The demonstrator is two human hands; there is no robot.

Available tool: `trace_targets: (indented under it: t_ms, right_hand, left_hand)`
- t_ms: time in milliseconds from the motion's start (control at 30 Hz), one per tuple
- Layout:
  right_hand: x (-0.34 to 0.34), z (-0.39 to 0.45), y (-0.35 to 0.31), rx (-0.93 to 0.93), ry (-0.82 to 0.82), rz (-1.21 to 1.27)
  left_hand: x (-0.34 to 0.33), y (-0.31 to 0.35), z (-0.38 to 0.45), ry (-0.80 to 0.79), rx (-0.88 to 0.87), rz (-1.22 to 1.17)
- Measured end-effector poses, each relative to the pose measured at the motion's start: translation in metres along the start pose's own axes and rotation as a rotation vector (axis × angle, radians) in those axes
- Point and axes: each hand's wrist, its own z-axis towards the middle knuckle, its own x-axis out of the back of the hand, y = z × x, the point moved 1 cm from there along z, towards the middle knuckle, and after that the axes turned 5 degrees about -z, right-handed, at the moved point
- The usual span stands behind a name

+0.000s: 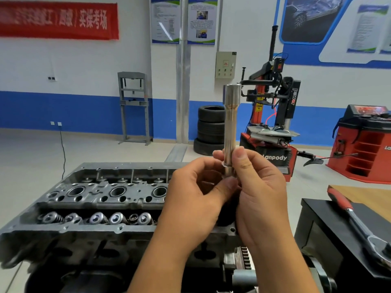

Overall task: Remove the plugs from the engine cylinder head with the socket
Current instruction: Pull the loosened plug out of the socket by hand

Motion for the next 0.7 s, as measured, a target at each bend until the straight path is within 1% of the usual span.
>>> trace_targets:
  t_ms: [100, 233, 300, 367, 467, 600, 667, 700]
  right_hand:
    - [0.0008, -0.0016, -0.0025, 0.061, 0.029, -0.014]
    - [0.0013, -0.0015, -0.0014, 0.087, 0.012, -0.042]
    - [0.001, -0.0018, -0.0006, 0.093, 0.001, -0.055]
    - [0.0001, -0.003, -0.001, 0.103, 0.018, -0.074]
    - [-0.0013, -0.0059, -0.0002, 0.123, 0.07, -0.106]
    - [-0.0001, -0.0057, -0.0012, 0.108, 0.099, -0.051]
    - [0.0005, -0.0048, -0.0022, 0.097, 0.074, -0.049]
    - [0.0006, -0.0049, -0.0028, 0.102, 0.064, -0.071]
  left_hand:
    - [0.0008, -0.0024, -0.0008, 0.0, 0.002, 0.02]
    - [0.0026, 0.001, -0.0008, -0.172, 0.002, -0.019]
    - [0.0025, 0.0019, -0.0004, -0.196, 0.017, -0.037]
    - [0.0007, 0.0018, -0.0006, -0.143, 0.0, -0.014]
    - [-0.0014, -0.0006, -0.0004, -0.021, -0.025, 0.012]
    - [-0.0039, -0.0033, -0.0012, 0.085, -0.014, 0.039]
    - [-0.0037, -0.0027, -0.0014, 0.063, -0.039, 0.067]
    - [-0.0031, -0.0015, -0.0017, 0.006, -0.046, 0.063]
